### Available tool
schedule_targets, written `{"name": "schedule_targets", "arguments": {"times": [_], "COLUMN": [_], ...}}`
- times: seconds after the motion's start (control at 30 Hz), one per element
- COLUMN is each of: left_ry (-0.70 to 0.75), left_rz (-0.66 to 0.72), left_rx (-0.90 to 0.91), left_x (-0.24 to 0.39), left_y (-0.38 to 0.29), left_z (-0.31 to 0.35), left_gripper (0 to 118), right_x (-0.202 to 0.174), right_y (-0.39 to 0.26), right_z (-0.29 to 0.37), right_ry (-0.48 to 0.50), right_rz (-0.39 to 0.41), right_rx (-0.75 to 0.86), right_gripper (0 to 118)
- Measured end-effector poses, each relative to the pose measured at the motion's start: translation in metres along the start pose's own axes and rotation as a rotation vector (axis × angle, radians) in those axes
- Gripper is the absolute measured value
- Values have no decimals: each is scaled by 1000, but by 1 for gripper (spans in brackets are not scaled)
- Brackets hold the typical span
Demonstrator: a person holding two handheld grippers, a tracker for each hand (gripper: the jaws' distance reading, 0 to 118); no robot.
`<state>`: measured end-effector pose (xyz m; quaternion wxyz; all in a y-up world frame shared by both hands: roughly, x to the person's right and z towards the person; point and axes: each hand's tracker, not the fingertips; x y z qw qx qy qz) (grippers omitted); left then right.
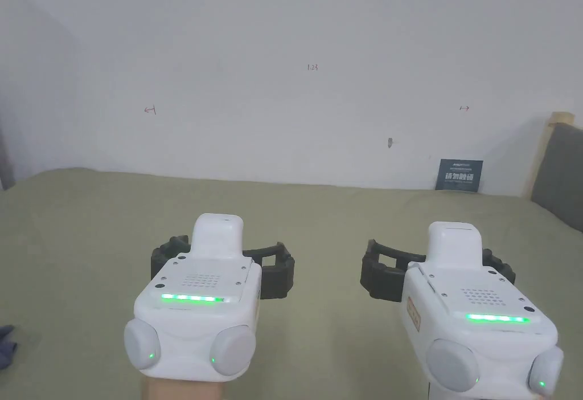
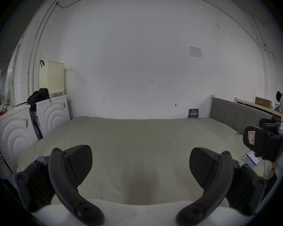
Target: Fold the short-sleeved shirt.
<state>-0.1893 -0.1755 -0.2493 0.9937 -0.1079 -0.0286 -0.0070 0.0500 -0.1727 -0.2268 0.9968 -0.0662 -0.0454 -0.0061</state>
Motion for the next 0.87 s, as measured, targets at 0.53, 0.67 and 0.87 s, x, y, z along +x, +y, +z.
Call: {"name": "schedule_targets", "arguments": {"times": [0.53, 0.67, 0.87], "left_ry": [9, 11, 8], "left_rz": [1, 10, 8], "left_rx": [3, -1, 7], "left_x": [-5, -7, -7], "left_y": [4, 4, 5], "left_z": [0, 0, 2], "left_gripper": [118, 118, 118], "right_x": [-2, -2, -4], "right_y": [-1, 0, 2], "right_z": [-1, 1, 0], "right_ry": [-22, -8, -5], "right_rz": [40, 44, 41], "right_rx": [1, 2, 0], "right_gripper": [118, 118, 118]}}
